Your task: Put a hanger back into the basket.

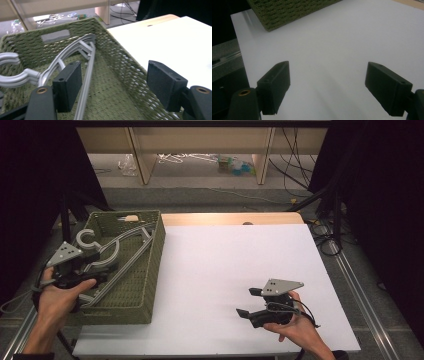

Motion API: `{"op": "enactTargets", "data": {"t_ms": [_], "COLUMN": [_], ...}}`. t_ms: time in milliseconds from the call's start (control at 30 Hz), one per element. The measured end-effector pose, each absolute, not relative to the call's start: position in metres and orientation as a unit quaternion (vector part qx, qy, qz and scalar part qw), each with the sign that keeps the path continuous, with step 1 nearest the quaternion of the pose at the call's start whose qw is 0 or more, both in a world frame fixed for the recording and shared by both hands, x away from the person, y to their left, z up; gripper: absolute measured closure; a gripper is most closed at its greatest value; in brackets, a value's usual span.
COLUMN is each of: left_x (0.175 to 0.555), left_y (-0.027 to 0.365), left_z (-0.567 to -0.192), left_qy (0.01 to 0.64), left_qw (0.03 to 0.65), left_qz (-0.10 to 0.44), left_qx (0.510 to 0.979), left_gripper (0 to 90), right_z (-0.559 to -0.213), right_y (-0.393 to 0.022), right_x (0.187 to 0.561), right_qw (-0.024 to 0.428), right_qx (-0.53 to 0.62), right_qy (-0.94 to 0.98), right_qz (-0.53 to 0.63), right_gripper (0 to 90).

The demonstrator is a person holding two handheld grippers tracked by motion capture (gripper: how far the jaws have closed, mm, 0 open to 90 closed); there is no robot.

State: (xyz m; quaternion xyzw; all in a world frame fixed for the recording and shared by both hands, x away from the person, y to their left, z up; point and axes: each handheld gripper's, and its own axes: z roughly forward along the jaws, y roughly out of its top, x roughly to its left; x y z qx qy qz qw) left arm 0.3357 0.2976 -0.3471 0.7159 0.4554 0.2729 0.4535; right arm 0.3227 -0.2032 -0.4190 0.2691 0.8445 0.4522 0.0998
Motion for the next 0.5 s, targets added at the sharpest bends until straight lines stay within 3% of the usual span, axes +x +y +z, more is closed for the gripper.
{"op": "enactTargets", "data": {"t_ms": [500], "left_x": [0.309], "left_y": [0.248], "left_z": [-0.346], "left_qy": [0.412], "left_qw": [0.497], "left_qz": [0.243], "left_qx": [0.724], "left_gripper": [27.9], "right_z": [-0.418], "right_y": [-0.204], "right_x": [0.323], "right_qw": [0.102], "right_qx": [0.275], "right_qy": [0.84], "right_qz": [0.457], "right_gripper": [21.2]}}
